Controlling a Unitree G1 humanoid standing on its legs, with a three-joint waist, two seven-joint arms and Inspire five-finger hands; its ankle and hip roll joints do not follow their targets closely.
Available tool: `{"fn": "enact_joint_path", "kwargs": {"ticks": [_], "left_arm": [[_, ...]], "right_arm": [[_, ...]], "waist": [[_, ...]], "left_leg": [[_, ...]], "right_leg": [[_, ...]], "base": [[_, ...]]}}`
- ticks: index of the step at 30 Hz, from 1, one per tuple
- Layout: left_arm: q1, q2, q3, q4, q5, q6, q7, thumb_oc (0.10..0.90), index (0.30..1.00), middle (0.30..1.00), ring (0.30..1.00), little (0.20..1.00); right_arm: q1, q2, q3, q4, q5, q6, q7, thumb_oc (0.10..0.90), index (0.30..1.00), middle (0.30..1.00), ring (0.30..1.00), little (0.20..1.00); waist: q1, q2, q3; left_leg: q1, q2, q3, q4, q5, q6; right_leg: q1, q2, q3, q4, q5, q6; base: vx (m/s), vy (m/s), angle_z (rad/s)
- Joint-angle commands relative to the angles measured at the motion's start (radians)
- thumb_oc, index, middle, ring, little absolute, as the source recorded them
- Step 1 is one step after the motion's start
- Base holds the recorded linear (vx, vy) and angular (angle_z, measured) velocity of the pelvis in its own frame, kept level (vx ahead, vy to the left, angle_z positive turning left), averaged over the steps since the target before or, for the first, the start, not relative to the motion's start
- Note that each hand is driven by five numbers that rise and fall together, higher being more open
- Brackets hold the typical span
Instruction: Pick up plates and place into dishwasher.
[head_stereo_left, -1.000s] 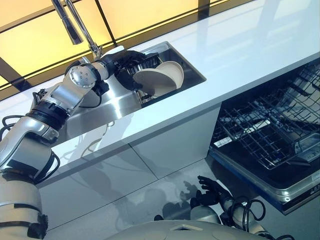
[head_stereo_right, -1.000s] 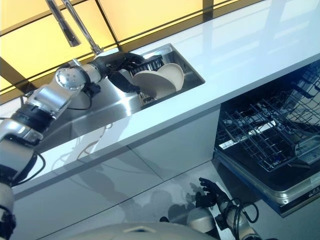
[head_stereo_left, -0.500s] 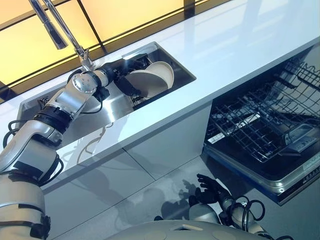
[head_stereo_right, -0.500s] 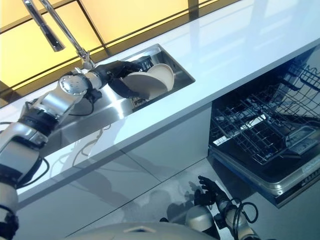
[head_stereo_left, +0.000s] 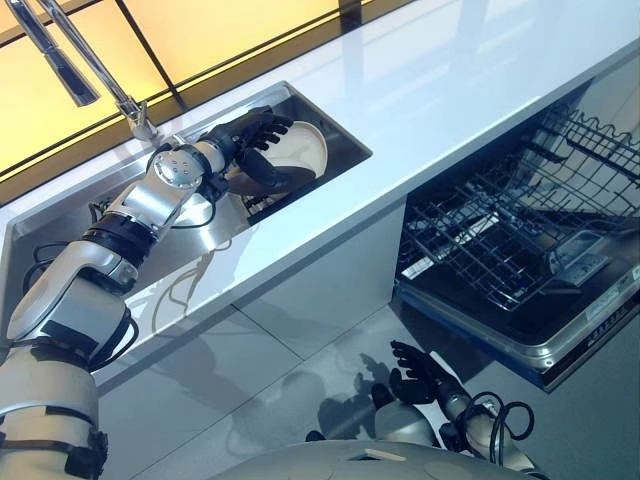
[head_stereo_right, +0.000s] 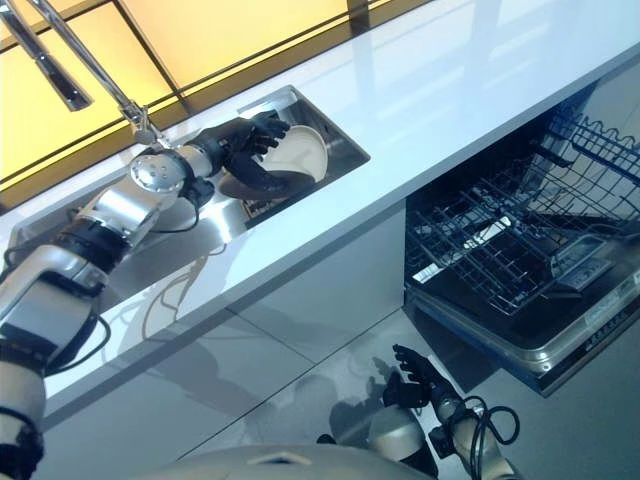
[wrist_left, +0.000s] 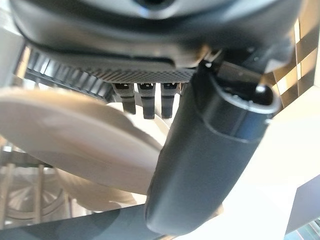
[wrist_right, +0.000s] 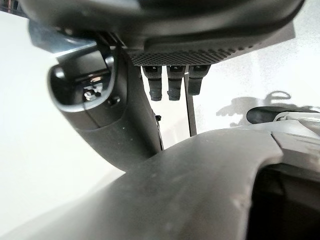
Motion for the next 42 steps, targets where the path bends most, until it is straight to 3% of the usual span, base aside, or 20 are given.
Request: {"fn": "enact_joint_path", "kwargs": {"ticks": [1,10,16,22,23,28,30,32,36,42], "left_arm": [[-0.111,0.038,0.149,0.066,-0.021,-0.097,0.086,0.1,0.3,0.3,0.3,0.2],[-0.114,0.074,0.136,0.045,-0.029,-0.116,0.087,0.1,0.3,0.3,0.3,0.2],[-0.121,0.127,0.126,0.028,-0.018,-0.117,0.055,0.1,0.3,0.3,0.3,0.2],[-0.135,0.18,0.108,0.036,0.008,-0.126,0.031,0.1,0.3,0.3,0.3,0.2],[-0.144,0.203,0.097,0.037,0.005,-0.146,0.016,0.1,0.3,0.3,0.3,0.2],[-0.165,0.253,0.074,-0.001,-0.034,-0.201,0.003,0.1,0.3,0.3,0.3,0.2],[-0.175,0.276,0.07,-0.038,-0.069,-0.214,0.013,0.1,0.3,0.3,0.3,0.2],[-0.177,0.29,0.072,-0.059,-0.094,-0.218,0.018,0.1,0.3,0.3,0.3,0.2],[-0.159,0.35,0.122,-0.177,-0.201,-0.23,0.022,0.1,0.3,0.3,0.3,0.2],[-0.15,0.366,0.145,-0.22,-0.257,-0.231,0.014,0.1,0.3,0.3,0.3,0.2]], "right_arm": [[0.075,-0.042,0.014,-0.073,-0.015,-0.077,0.011,0.8,0.9,0.9,0.9,0.9],[0.075,-0.067,0.014,-0.162,0.051,-0.087,0.073,0.8,0.9,0.9,0.9,0.9],[0.084,-0.093,0.001,-0.276,0.116,-0.066,0.135,0.8,0.9,0.9,0.9,0.9],[0.105,-0.107,-0.039,-0.377,0.261,0.033,0.266,0.8,0.9,0.9,0.9,0.9],[0.112,-0.107,-0.052,-0.405,0.32,0.069,0.327,0.8,0.9,0.9,0.9,0.9],[0.119,-0.112,-0.094,-0.488,0.455,0.115,0.437,0.8,0.9,0.9,0.9,0.9],[0.118,-0.12,-0.112,-0.526,0.484,0.099,0.463,0.8,0.9,0.9,0.9,0.9],[0.119,-0.127,-0.129,-0.558,0.503,0.11,0.479,0.8,0.9,0.9,0.9,0.9],[0.118,-0.161,-0.216,-0.682,0.608,0.174,0.615,0.8,0.9,0.9,0.9,0.9],[0.085,-0.199,-0.296,-0.78,0.71,0.228,0.715,0.8,0.9,0.9,0.9,0.9]], "waist": [[-0.026,-0.017,0.007],[-0.015,-0.019,0.005],[0.001,-0.038,-0.01],[0.007,-0.055,-0.024],[0.01,-0.059,-0.028],[0.016,-0.069,-0.036],[0.022,-0.072,-0.043],[0.024,-0.074,-0.046],[0.033,-0.081,-0.052],[0.036,-0.079,-0.063]], "left_leg": [[0.018,-0.03,-0.001,0.031,-0.077,0.024],[0.023,-0.026,-0.011,0.036,-0.077,0.02],[0.018,-0.02,-0.017,0.034,-0.073,0.016],[0.021,-0.014,-0.021,0.034,-0.072,0.016],[0.02,-0.013,-0.02,0.036,-0.072,0.015],[0.023,-0.008,-0.022,0.033,-0.072,0.014],[0.021,-0.006,-0.022,0.029,-0.069,0.014],[0.02,-0.005,-0.022,0.027,-0.068,0.014],[0.021,-0.004,-0.024,0.023,-0.067,0.015],[0.019,-0.006,-0.022,0.017,-0.067,0.017]], "right_leg": [[-0.007,0.007,-0.039,0.083,-0.084,0.086],[0.007,0.007,-0.049,0.081,-0.087,0.082],[0.011,0.01,-0.058,0.073,-0.083,0.081],[0.019,0.014,-0.065,0.064,-0.08,0.08],[0.02,0.016,-0.066,0.062,-0.08,0.08],[0.026,0.019,-0.067,0.056,-0.08,0.081],[0.022,0.021,-0.064,0.054,-0.077,0.08],[0.021,0.022,-0.063,0.054,-0.076,0.08],[0.018,0.025,-0.061,0.055,-0.076,0.076],[0.013,0.028,-0.052,0.054,-0.075,0.075]], "base": [[0.0,0.0,0.0],[0.0,0.0,0.0],[-0.03,-0.015,0.1],[-0.02,-0.018,0.01],[-0.04,-0.017,-0.01],[-0.05,-0.012,0.02],[-0.05,-0.007,0.03],[-0.05,0.004,0.03],[-0.06,0.026,0.06],[-0.04,0.045,0.02]]}}
